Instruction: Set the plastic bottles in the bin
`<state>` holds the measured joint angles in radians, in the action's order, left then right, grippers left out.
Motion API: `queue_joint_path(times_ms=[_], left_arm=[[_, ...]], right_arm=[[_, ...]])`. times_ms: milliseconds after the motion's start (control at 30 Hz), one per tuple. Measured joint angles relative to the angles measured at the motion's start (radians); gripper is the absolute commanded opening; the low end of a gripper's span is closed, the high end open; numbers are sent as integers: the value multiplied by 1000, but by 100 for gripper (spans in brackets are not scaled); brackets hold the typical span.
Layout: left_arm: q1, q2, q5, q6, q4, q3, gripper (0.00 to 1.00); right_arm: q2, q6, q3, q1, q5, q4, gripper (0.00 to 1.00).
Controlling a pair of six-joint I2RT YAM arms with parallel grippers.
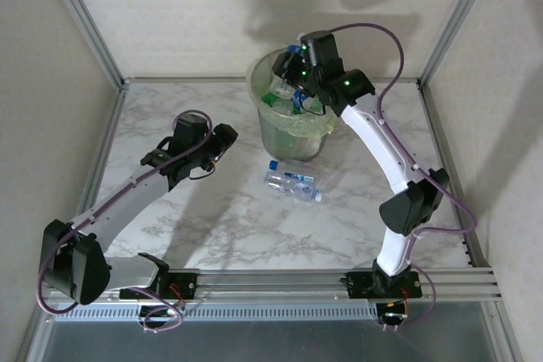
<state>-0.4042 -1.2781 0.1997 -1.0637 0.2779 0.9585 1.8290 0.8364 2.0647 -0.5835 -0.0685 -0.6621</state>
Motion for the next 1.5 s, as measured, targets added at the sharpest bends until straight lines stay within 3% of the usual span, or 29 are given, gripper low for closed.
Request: queue_joint_path(times_ms=[100, 200, 400, 733, 900, 1167, 1367, 1500], left_arm=[[0, 0, 12, -3, -7, -5, 79], [0, 1, 14, -3, -7, -5, 79], [0, 2, 26, -6, -10, -6, 82], [0, 42, 39, -23, -31, -50, 84], [-6, 61, 40, -60, -58, -100, 84], [-27, 69, 68, -160, -140, -194, 80], [-62, 37, 89, -217, -185, -208, 78], [-77, -2, 95, -232, -222, -208, 76]], right_arm=[[52, 6, 60, 11, 24, -1, 57], [100, 10, 112, 21, 38, -5, 69], [135, 16, 128, 27, 39, -20, 81], [78, -13, 77, 24, 6, -15, 80], [-111, -68, -116, -28, -47, 25, 81], [-541, -117, -471, -223, -208, 45, 78], [-806, -54, -730, -235, -273, -47, 84], [-863, -9, -885, -231, -250, -78, 85]])
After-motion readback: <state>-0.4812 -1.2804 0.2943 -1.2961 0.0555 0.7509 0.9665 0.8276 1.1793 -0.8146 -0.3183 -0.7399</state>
